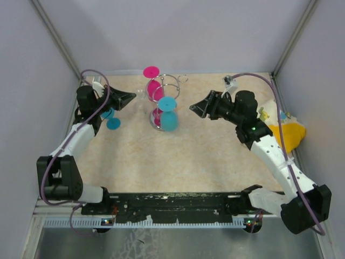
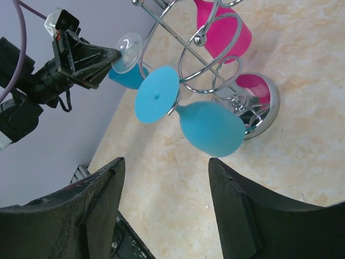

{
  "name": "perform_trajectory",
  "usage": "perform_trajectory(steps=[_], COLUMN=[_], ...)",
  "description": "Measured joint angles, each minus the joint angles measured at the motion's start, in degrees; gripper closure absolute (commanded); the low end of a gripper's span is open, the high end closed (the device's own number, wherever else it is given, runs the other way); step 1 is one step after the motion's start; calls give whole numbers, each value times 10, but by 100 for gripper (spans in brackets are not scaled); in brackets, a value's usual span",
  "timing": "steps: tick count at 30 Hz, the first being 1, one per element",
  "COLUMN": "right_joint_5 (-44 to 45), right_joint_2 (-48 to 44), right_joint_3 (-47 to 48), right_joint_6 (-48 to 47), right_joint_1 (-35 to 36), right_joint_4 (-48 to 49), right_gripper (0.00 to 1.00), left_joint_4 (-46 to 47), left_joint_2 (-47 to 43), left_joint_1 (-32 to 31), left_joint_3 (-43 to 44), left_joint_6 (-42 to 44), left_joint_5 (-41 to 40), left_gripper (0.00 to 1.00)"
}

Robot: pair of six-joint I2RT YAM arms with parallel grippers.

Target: Take the wine glass off the wine glass rack

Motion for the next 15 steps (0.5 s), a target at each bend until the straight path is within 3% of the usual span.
perform_trajectory(steps=[4, 11, 15], right_joint_5=[-6, 88, 132], right_joint_2=[56, 178, 237], right_joint_3=[31, 202, 280], right_joint_6=[-18, -137, -190], right_joint_1=[11, 114, 124], right_joint_4=[6, -30, -38], right_gripper=[29, 34, 37], left_joint_4=[5, 12, 12], left_joint_2=[5, 7, 7], left_joint_1=[0, 0, 0], left_joint_3=[0, -1, -2], left_joint_6=[-7, -12, -13], left_joint_5=[10, 17, 19], left_gripper=[100, 100, 100])
